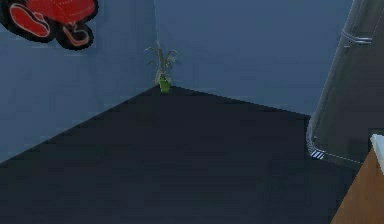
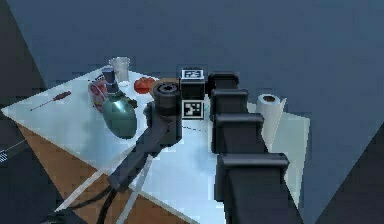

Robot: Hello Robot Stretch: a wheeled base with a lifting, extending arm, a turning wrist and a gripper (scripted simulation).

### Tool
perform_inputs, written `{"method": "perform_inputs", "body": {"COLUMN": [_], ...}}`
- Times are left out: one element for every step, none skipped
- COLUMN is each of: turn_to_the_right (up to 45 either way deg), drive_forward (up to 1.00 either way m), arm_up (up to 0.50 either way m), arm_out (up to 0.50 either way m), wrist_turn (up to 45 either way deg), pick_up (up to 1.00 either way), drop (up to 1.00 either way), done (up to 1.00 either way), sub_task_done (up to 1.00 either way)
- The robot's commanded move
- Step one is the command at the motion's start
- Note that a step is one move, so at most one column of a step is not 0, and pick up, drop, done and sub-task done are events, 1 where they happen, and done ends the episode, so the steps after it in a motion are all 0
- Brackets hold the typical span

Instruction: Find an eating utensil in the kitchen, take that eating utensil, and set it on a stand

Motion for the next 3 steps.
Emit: {"method": "perform_inputs", "body": {"turn_to_the_right": [0.0,0.0,0.0], "drive_forward": [0.00,0.00,0.00], "arm_up": [0.00,0.00,0.00], "arm_out": [0.00,0.00,0.00], "wrist_turn": [45.0,45.0,6.0], "pick_up": [0.00,0.00,0.00], "drop": [0.00,0.00,0.00], "done": [0.00,0.00,0.00], "sub_task_done": [0.00,0.00,0.00]}}
